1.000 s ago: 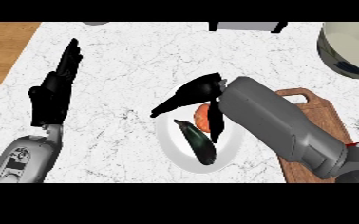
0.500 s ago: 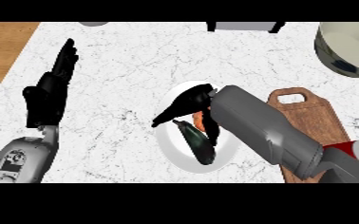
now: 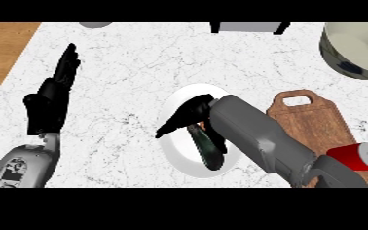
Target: Pick the eggplant from the plate and place it in the bowl
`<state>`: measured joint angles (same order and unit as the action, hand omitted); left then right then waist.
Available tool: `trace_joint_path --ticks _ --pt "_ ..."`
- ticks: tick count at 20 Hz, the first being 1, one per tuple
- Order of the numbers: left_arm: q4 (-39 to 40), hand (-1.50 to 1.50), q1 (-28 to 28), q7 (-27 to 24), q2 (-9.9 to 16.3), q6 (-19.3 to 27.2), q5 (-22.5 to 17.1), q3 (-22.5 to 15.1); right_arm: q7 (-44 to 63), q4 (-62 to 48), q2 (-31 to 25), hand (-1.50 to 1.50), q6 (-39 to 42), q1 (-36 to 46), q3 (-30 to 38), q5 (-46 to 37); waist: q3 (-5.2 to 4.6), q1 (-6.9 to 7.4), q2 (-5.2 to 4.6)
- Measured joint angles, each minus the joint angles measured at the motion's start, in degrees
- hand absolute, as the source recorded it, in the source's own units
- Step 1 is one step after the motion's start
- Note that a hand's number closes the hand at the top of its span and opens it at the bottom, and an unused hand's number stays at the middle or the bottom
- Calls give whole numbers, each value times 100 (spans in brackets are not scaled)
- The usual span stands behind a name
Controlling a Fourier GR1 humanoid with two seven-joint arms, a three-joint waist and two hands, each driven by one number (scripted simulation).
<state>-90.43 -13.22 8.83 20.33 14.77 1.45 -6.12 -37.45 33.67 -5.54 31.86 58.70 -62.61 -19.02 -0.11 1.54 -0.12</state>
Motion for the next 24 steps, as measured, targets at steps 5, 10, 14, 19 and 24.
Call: trace_joint_path --ticks 5,10,14,19,24 --pt "-72 0 6 65 -31 -18 60 11 -422 -142 55 150 -478 -13 -156 -265 3 -19 42" --pt "-16 0 -94 125 -49 -54 66 87 -783 -231 83 150 -786 -19 -171 -353 2 -43 58" --pt "-80 0 -78 175 -44 -121 33 127 -905 -324 129 150 -890 -63 -151 -353 -6 -47 77" --pt "-35 0 -5 109 -108 -108 108 130 -966 -298 117 150 -989 -98 36 -214 5 -76 46" --pt "-55 0 195 109 -33 -68 114 254 550 -949 -186 150 -1555 -138 982 334 6 -328 129"
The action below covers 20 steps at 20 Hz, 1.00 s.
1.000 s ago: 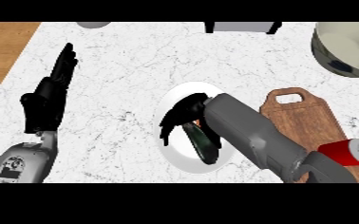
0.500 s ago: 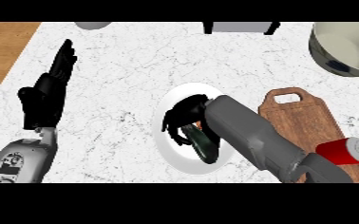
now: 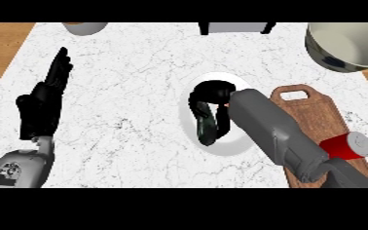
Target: Pick the eggplant from the plate and place it in the bowl
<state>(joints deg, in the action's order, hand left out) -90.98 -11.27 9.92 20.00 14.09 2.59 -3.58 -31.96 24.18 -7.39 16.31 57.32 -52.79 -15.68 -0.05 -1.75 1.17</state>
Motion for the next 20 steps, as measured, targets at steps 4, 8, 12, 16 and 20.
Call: trace_joint_path --ticks 4,8,12,16,20 --pt "-15 0 141 20 23 58 11 73 1284 -316 -156 150 -891 29 779 474 -4 -176 75" --pt "-23 0 208 43 34 91 17 126 2132 -115 -121 150 -1914 149 1542 992 -3 -274 112" --pt "-60 0 287 45 40 101 30 146 2833 350 -178 150 -2895 272 2015 1230 -5 -332 139" --pt "-147 0 398 5 66 69 -6 198 3573 853 -567 150 -3618 272 2209 1188 -6 -342 134" --pt "-152 0 389 -33 63 38 -16 229 4293 1524 -1121 150 -4061 110 2294 1052 -6 -296 84"
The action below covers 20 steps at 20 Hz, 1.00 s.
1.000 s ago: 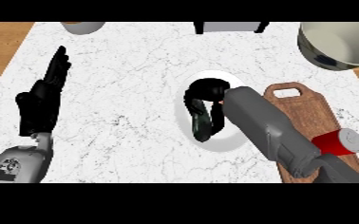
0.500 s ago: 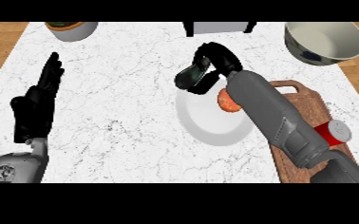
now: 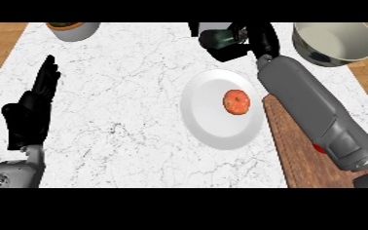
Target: Pick the eggplant from the plate and place it in the bowl
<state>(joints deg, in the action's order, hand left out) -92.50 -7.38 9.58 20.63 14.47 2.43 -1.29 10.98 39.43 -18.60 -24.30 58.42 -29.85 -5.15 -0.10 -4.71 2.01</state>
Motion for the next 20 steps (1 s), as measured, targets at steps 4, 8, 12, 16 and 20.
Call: trace_joint_path --ticks 4,8,12,16,20 --pt "11 0 -160 84 -73 9 73 -63 464 848 -683 150 -155 -371 249 20 4 100 -65" --pt "19 0 -223 30 -129 -55 124 -116 549 1358 -1380 150 -203 -795 717 126 8 244 -126" --pt "35 0 -248 -75 -163 -194 78 -84 54 1291 -1771 150 -257 -1169 1304 246 10 378 -175" --pt "24 0 -385 -3 -225 -248 123 -116 -646 624 -2001 150 -147 -1150 1902 385 16 482 -214" --pt "102 0 -598 78 -322 -232 198 -164 -1408 -287 -2166 150 -307 -1077 2195 189 18 576 -256"
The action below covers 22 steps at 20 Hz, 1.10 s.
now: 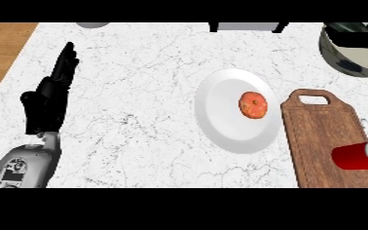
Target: Pick the eggplant from the plate and place it in the bowl
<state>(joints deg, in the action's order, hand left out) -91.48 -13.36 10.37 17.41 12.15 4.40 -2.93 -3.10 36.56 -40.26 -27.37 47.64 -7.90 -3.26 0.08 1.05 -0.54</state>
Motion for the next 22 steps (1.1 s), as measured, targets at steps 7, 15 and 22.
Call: trace_joint_path --ticks 7,15,22 --pt "-13 0 -54 -54 -7 -149 -20 -17 -761 -1452 -270 150 -525 218 112 -547 9 174 -64" --pt "8 0 -235 -53 -81 -180 0 -57 -1227 -2472 -468 -150 -567 333 478 -491 36 343 -163" --pt "24 0 -288 -78 -130 -182 45 -105 -1651 -2756 -445 -150 340 338 898 -88 56 399 -204"
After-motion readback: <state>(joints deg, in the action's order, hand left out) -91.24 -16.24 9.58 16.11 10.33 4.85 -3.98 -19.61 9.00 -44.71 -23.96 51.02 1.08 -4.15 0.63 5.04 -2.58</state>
